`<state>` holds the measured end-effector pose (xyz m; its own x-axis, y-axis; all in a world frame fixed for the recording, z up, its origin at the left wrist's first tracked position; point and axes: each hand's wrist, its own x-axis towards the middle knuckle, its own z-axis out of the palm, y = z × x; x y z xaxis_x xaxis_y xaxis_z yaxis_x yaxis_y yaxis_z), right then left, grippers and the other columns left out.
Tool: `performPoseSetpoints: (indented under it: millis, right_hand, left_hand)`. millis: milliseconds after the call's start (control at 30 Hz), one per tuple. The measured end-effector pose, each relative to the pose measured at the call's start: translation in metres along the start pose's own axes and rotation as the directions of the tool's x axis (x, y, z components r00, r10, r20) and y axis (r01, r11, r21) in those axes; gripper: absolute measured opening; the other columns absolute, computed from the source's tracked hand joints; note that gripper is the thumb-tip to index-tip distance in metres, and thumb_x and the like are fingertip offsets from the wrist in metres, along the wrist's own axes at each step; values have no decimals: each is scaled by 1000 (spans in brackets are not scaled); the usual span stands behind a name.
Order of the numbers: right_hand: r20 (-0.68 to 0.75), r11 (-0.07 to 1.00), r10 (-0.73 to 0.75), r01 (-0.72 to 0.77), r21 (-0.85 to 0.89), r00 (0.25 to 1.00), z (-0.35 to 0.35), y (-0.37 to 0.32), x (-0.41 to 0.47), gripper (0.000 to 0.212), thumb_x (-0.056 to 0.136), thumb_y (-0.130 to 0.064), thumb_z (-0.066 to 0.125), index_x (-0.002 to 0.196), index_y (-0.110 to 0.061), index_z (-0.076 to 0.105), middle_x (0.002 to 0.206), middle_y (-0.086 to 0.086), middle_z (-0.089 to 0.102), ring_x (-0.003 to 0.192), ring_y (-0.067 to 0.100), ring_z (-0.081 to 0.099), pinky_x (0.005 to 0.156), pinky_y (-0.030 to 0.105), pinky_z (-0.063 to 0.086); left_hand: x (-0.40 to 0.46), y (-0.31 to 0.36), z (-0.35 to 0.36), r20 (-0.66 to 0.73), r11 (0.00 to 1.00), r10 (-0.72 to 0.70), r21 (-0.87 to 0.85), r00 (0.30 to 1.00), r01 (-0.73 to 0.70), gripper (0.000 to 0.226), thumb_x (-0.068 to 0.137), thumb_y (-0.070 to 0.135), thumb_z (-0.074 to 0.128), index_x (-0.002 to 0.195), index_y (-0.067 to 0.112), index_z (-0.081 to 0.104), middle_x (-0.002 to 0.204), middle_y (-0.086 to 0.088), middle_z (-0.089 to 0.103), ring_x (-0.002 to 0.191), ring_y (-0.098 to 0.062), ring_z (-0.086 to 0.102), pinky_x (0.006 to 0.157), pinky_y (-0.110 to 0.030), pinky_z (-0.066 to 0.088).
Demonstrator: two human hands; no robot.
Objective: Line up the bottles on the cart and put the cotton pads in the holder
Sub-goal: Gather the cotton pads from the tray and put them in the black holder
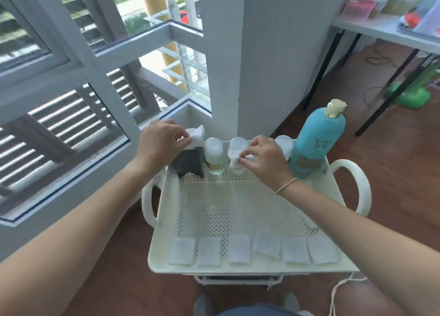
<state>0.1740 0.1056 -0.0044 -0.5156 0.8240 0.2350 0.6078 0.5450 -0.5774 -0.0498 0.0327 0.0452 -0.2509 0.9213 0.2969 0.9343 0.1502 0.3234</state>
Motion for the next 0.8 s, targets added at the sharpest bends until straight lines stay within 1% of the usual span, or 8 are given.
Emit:
performPoseSetpoints:
  millis: [133, 233, 367, 433, 500, 633, 733, 800]
  right_hand:
    - [-4, 1000, -21, 21, 11, 1000, 6, -17, 9, 9, 75, -21, 71, 77, -12, 73, 84, 14, 60, 80, 30, 52, 75, 42, 43]
    - [4, 1000, -19, 19, 15, 1000, 12, -24, 12, 10, 76, -21, 70, 78, -12, 73, 86, 14, 60, 81, 30, 51, 77, 41, 42]
    - [15, 1000, 24, -24, 13, 1000, 17, -27, 15, 12, 75, -22, 71, 81, -11, 73, 89, 15, 60, 84, 29, 51, 78, 35, 37]
    - [21, 999, 35, -35, 16, 999, 19, -30, 16, 13, 76, -22, 71, 82, -11, 73, 89, 15, 60, 85, 30, 51, 79, 37, 38]
    - [21, 999, 43, -43, 17, 999, 20, -34, 20, 13, 76, -23, 71, 82, -12, 73, 88, 16, 60, 85, 30, 51, 79, 39, 40]
    - [6, 999, 40, -40, 33, 999, 20, -44, 30, 13, 76, -23, 71, 82, -11, 72, 87, 16, 59, 85, 31, 50, 77, 41, 42]
    - [15, 998, 36, -36, 45, 999, 21, -54, 43, 16, 76, -26, 71, 84, -13, 72, 88, 13, 58, 87, 29, 49, 79, 40, 41]
    - [24, 999, 16, -17, 51, 1000, 25, -63, 53, 17, 76, -29, 71, 84, -14, 72, 90, 12, 57, 88, 28, 47, 80, 38, 39]
  left_hand:
    - [15, -30, -3, 82, 993, 3, 118, 997, -12, 20, 77, 37, 68, 82, 18, 74, 88, -7, 69, 80, -27, 56, 72, -38, 49]
    - [23, -42, 3, 141, 989, 11, 141, 990, -31, 20, 75, 40, 69, 82, 21, 74, 88, -6, 67, 83, -26, 55, 70, -34, 44]
    - [32, -46, 13, 227, 985, 38, 155, 973, -75, 20, 74, 42, 69, 83, 25, 73, 83, -1, 59, 87, -24, 54, 65, -28, 35]
    - [35, -45, 18, 262, 982, 42, 169, 964, -88, 18, 74, 43, 69, 83, 27, 73, 80, 4, 53, 88, -23, 54, 64, -27, 33]
    - [38, -43, 22, 297, 983, 24, 168, 955, -77, 16, 74, 43, 68, 83, 30, 73, 80, 4, 53, 90, -23, 54, 65, -28, 35]
    - [41, -41, 27, 368, 975, 17, 201, 930, -97, 13, 76, 41, 66, 85, 35, 73, 89, 0, 60, 97, -26, 52, 75, -32, 43]
    - [42, -42, 23, 399, 981, 10, 175, 917, -86, 16, 76, 44, 63, 86, 35, 73, 82, 1, 52, 93, -25, 51, 71, -32, 38]
    - [44, -48, 16, 383, 995, 7, 89, 924, -44, 19, 77, 44, 62, 86, 32, 73, 82, 1, 50, 89, -24, 51, 68, -31, 34]
